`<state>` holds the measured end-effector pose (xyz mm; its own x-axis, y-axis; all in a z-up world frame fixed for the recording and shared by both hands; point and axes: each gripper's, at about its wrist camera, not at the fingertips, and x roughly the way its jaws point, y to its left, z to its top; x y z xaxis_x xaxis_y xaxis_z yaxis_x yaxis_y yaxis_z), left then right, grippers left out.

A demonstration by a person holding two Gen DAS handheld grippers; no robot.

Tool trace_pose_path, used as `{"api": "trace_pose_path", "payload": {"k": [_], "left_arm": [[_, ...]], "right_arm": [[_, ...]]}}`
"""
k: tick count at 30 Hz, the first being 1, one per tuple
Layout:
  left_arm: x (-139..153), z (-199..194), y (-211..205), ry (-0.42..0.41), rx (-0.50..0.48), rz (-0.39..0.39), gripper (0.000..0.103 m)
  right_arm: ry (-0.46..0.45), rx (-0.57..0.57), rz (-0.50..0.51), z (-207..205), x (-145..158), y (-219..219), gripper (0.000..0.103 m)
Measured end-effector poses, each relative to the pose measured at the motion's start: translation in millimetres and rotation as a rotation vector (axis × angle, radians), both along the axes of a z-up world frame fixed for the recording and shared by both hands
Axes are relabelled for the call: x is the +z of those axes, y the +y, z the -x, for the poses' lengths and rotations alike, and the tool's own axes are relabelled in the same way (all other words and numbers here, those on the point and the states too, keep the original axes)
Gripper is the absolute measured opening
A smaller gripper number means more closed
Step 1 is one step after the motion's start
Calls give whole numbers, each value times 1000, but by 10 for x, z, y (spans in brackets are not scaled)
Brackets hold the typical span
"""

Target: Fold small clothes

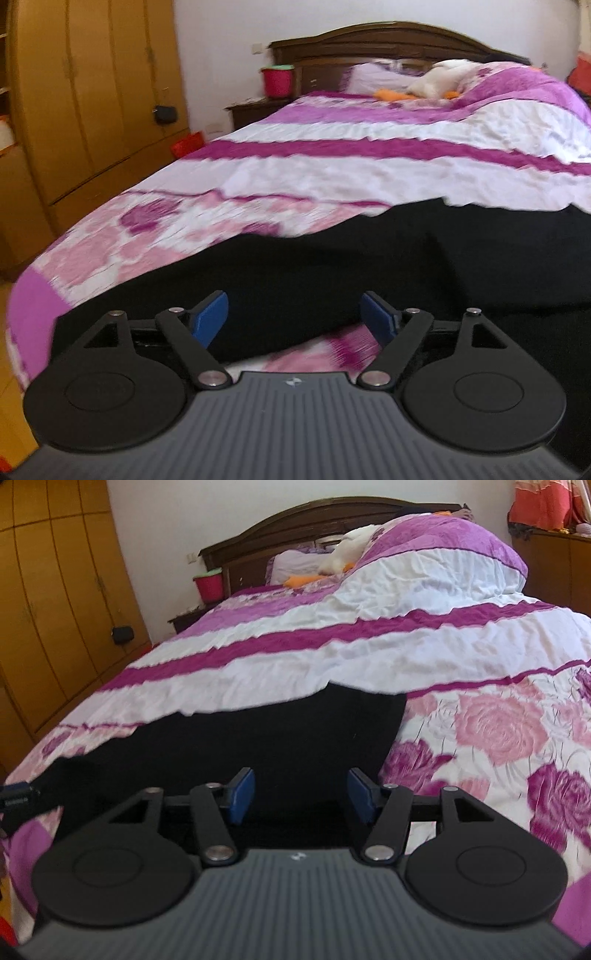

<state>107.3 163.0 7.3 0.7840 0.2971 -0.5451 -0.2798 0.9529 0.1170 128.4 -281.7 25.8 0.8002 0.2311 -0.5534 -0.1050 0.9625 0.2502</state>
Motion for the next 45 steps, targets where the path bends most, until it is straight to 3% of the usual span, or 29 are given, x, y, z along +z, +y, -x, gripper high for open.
{"api": "trace_pose_path", "payload": {"k": [10, 14, 19, 22, 28, 31, 33, 34, 35, 36, 38, 41, 45], "left_arm": [[-289, 199, 402, 65, 81, 34, 83], [-415, 151, 449, 91, 88, -9, 86], [-569, 122, 601, 65, 122, -31, 101], [-615, 73, 738, 44, 156, -18, 102], [-636, -105, 842, 25, 169, -121, 102], [-646, -159, 993, 13, 191, -42, 102], [-636, -147, 1074, -11, 221, 1, 96], [-631, -126, 1081, -22, 234, -2, 87], [-618, -110, 1078, -34, 246, -9, 71], [-599, -92, 1068, -48, 251, -15, 63], [-541, -57, 1049, -70, 256, -19, 32], [-414, 34, 1069, -137, 252, 45, 17], [-164, 149, 1031, -253, 234, 137, 13]], "right_arm": [[112, -14, 29, 115, -345, 204, 59], [134, -28, 36, 104, -432, 220, 58], [137, -35, 57, 98, -503, 246, 58], [141, -42, 55, 88, -513, 243, 58], [140, -69, 33, 74, -529, 243, 58], [136, -80, 26, 74, -537, 247, 58], [134, -84, 24, 75, -538, 251, 58], [134, -86, 23, 76, -536, 251, 58], [135, -87, 23, 78, -532, 253, 58], [136, -86, 23, 73, -532, 251, 58], [139, -88, 18, 69, -523, 248, 58], [140, -94, -3, 74, -509, 224, 58], [137, -94, -36, 93, -492, 192, 58]]}}
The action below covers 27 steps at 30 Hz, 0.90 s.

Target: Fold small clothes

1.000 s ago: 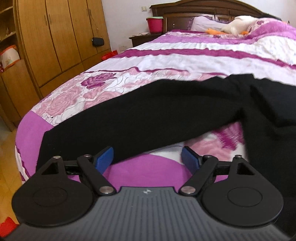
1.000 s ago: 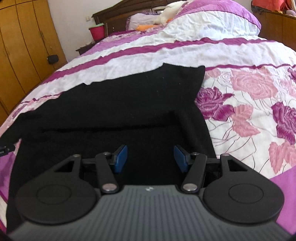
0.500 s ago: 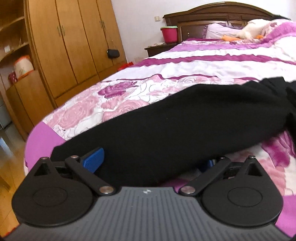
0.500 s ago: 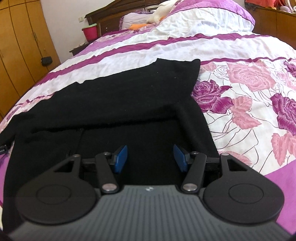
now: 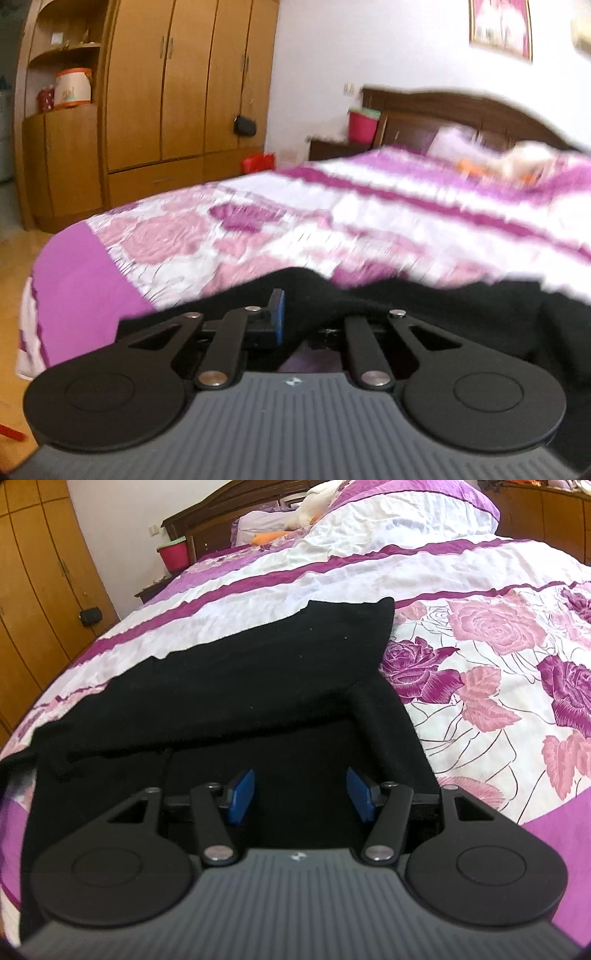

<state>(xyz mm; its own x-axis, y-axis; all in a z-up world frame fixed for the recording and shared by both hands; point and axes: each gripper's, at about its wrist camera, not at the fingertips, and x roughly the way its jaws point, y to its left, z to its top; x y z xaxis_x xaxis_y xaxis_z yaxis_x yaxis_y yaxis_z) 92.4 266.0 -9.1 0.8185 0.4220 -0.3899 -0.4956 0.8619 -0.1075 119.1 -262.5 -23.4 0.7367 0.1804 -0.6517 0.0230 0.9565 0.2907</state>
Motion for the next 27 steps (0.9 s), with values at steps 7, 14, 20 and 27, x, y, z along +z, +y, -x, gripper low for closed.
{"api": "trace_pose_path", "payload": {"k": [7, 14, 20, 27], "left_arm": [[523, 45, -298, -172, -113, 71, 12], [854, -93, -804, -248, -280, 137, 12], [902, -267, -1407, -241, -448, 189, 12], [625, -597, -2103, -125, -588, 201, 12]], "right_arm": [[-6, 5, -33, 47, 24, -10, 59], [-14, 7, -60, 97, 43, -51, 59], [-24, 3, -83, 137, 71, -113, 59], [-34, -23, -112, 167, 70, -197, 59]]}}
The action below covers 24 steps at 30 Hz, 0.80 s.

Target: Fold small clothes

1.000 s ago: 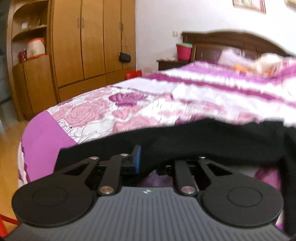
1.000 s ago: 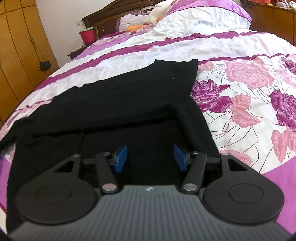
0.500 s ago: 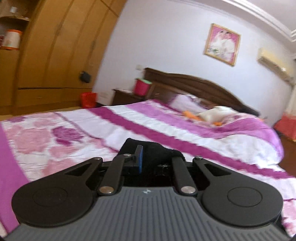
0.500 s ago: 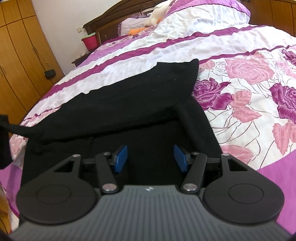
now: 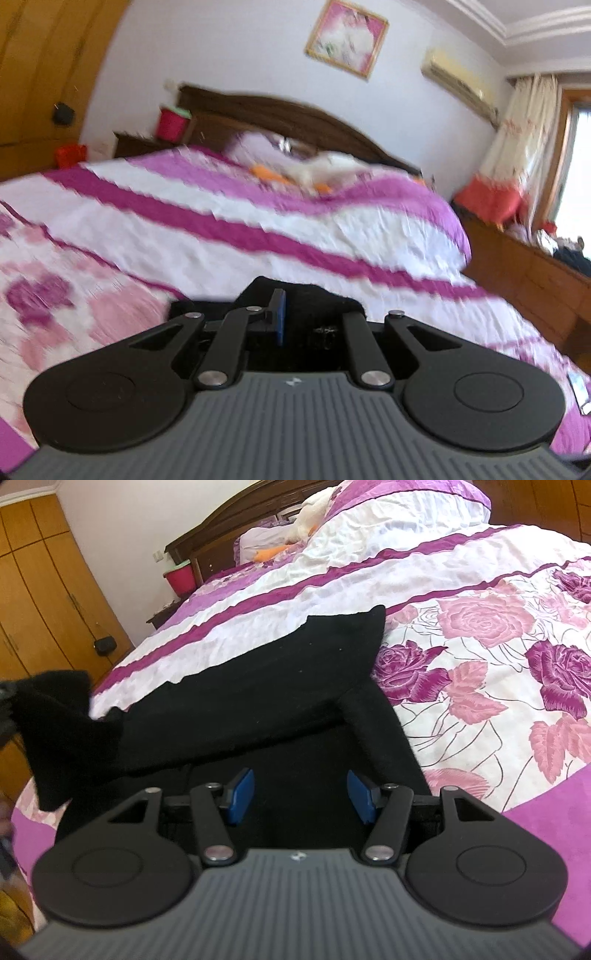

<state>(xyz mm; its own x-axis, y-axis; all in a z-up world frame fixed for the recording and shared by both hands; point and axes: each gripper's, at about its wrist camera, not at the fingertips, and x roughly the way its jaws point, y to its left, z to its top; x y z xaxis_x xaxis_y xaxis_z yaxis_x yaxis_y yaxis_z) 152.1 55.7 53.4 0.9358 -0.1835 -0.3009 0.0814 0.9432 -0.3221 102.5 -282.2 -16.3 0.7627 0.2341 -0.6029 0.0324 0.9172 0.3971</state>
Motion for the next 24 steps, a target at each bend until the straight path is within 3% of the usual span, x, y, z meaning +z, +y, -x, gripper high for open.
{"api": "trace_pose_path", "payload": {"k": [10, 15, 20, 24], "left_arm": [[-759, -407, -220, 220, -69, -38, 15], [-817, -399, -216, 258, -86, -42, 29], [-648, -160, -213, 265, -114, -78, 67], [-558, 98, -163, 255, -92, -132, 73]], "right_arm": [[11, -4, -26, 2, -36, -63, 58], [11, -5, -25, 3, -32, -72, 58], [4, -1, -18, 15, 3, -44, 58], [-7, 20, -4, 28, 38, 10, 59]]}}
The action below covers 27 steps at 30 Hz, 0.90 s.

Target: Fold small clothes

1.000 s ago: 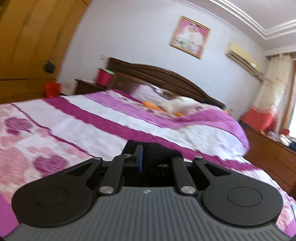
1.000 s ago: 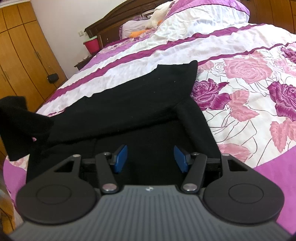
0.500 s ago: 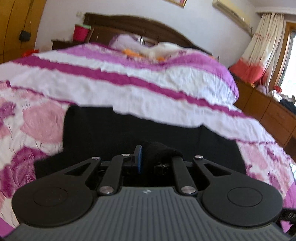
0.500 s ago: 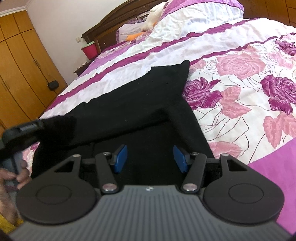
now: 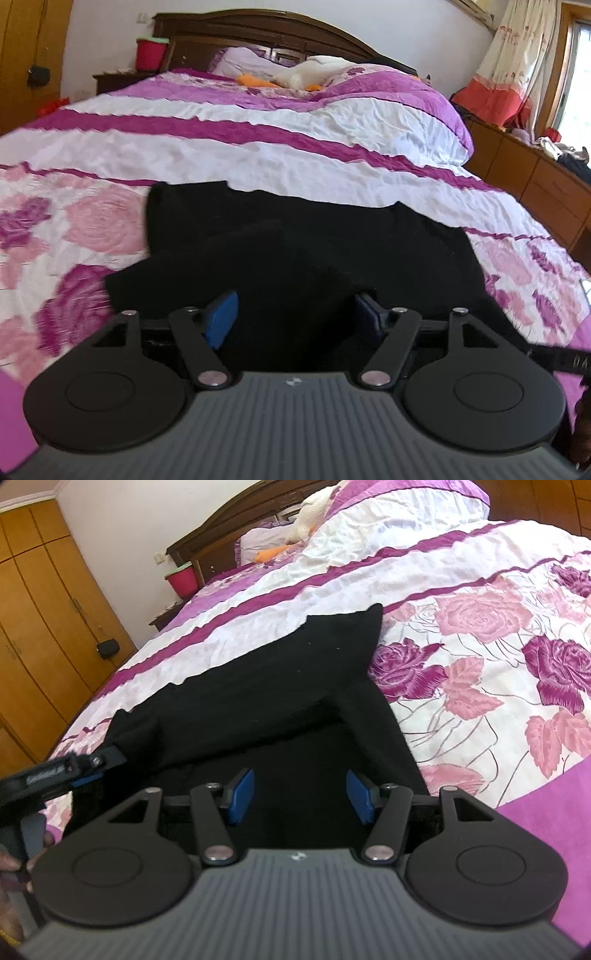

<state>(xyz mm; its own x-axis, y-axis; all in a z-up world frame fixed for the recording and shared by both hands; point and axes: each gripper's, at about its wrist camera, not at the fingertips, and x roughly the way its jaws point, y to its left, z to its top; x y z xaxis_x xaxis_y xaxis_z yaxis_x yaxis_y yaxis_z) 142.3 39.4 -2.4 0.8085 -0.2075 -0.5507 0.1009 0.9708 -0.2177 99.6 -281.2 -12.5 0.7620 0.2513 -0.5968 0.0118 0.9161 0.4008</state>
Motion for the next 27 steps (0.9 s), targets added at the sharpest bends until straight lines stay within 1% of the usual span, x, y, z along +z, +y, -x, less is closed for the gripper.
{"api": "trace_pose_path", "payload": {"k": [2, 6, 9, 12, 15, 17, 21, 27], "left_arm": [[17, 99, 75, 8, 39, -21, 74], [83, 271, 250, 5, 82, -36, 74], [135, 401, 392, -14, 118, -44, 75], [142, 517, 518, -27, 166, -83, 75], [96, 566, 632, -13, 218, -129, 76], [64, 588, 693, -2, 245, -143, 76], [3, 621, 799, 22, 270, -144, 76], [-65, 642, 856, 58, 294, -183, 76]], "right_arm": [[-5, 13, 4, 5, 34, 45, 59], [-23, 58, -27, 16, 149, 152, 59], [-52, 94, -3, 13, 253, 291, 59], [-68, 141, 15, -29, 319, 444, 59], [-75, 194, 35, -84, 359, 653, 59], [-77, 235, 47, -123, 368, 803, 59], [-79, 314, 77, -193, 387, 1115, 59], [-85, 446, 126, -219, 392, 1567, 59]]}}
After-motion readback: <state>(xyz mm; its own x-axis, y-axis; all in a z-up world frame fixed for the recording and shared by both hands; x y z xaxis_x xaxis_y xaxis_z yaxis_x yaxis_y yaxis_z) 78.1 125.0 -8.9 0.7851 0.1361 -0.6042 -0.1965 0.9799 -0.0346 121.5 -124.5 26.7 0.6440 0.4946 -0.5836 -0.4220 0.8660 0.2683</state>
